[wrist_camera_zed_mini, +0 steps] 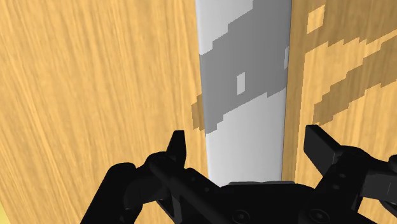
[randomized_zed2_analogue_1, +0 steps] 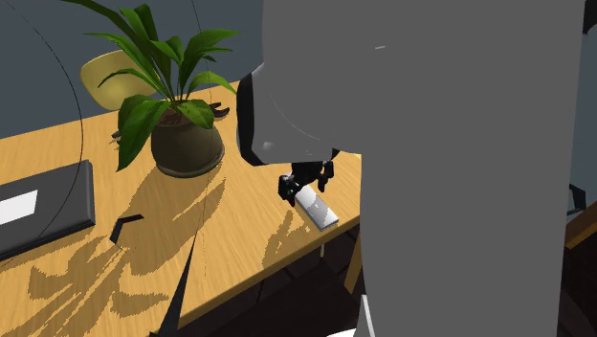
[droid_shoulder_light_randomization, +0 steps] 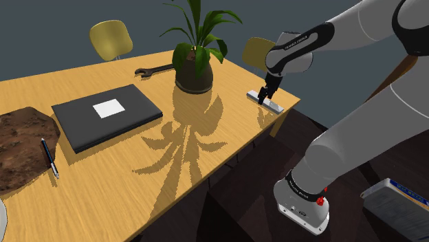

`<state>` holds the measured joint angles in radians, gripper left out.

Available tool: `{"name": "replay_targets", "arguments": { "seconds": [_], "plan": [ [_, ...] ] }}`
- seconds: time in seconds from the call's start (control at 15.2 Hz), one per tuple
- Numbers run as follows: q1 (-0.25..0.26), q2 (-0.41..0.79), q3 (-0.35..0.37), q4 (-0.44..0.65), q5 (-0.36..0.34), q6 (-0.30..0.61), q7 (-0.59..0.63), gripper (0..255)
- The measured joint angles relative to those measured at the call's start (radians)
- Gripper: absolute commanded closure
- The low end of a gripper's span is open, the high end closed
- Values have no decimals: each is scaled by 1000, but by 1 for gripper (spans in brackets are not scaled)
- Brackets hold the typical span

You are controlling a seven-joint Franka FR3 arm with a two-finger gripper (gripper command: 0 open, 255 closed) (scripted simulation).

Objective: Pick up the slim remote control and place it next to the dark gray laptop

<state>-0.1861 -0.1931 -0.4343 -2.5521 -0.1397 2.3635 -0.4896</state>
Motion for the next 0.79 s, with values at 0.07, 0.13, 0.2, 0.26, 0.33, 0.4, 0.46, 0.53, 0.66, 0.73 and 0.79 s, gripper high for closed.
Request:
{"name": "replay_targets", "arguments": {
  "seconds": [0.07, 0.13, 0.2, 0.26, 0.33, 0.4, 0.46, 0.53, 0.66, 0.73, 0.79],
  "plan": [
    [0, 0, 0, 0, 0, 0, 0, 255],
    [0, 0, 0, 0, 0, 0, 0, 255],
    [0, 0, 0, 0, 0, 0, 0, 255],
    [0, 0, 0, 0, 0, 0, 0, 255],
    [0, 0, 0, 0, 0, 0, 0, 255],
    [0, 0, 0, 0, 0, 0, 0, 255],
    [0, 0, 0, 0, 0, 0, 0, 255],
    [0, 0, 0, 0, 0, 0, 0, 255],
    [0, 0, 0, 0, 0, 0, 0, 255],
    [0, 0, 0, 0, 0, 0, 0, 255],
    [0, -6, 2, 1, -2, -6, 3, 255]
  ]
}}
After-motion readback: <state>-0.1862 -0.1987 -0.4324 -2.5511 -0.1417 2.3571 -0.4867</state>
